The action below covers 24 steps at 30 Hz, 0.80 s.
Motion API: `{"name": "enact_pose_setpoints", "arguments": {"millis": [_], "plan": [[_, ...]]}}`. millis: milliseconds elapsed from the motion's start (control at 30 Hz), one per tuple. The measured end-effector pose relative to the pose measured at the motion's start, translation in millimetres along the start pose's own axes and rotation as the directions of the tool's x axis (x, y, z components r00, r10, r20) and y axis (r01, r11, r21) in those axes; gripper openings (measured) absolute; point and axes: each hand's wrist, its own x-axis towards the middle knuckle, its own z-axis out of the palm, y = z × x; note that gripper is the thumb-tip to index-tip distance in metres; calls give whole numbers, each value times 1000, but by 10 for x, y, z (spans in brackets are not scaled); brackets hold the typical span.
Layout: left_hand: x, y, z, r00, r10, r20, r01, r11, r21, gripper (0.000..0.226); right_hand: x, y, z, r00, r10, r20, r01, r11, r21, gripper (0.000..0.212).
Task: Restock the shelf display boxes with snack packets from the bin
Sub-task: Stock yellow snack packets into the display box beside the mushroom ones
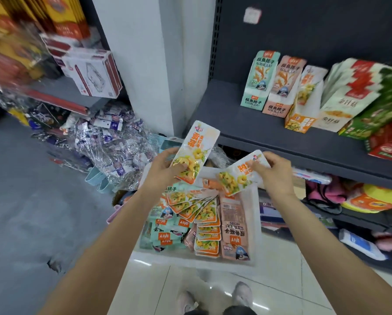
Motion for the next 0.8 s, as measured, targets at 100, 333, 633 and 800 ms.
{"name": "enact_pose_setpoints", "arguments": {"millis": [100, 333, 633, 800], "plan": [[61, 205, 355, 999, 33, 44, -33, 999, -4, 25, 157, -167, -338, 996, -40, -83, 41, 999, 5, 14], [310, 672, 1380, 999, 33, 13, -32, 999, -42, 9, 545, -272, -1278, 978, -148, -150, 154, 988, 27, 20], [567, 1141, 2633, 987, 153, 46, -151, 987, -47, 32, 1381, -279, -2418, 962, -244, -122, 248, 969, 21, 21], [730, 1312, 3009, 963, 270, 11, -270, 963, 9, 18, 1777, -289, -2720, 943, -327, -55, 325, 945, -38, 20]]}}
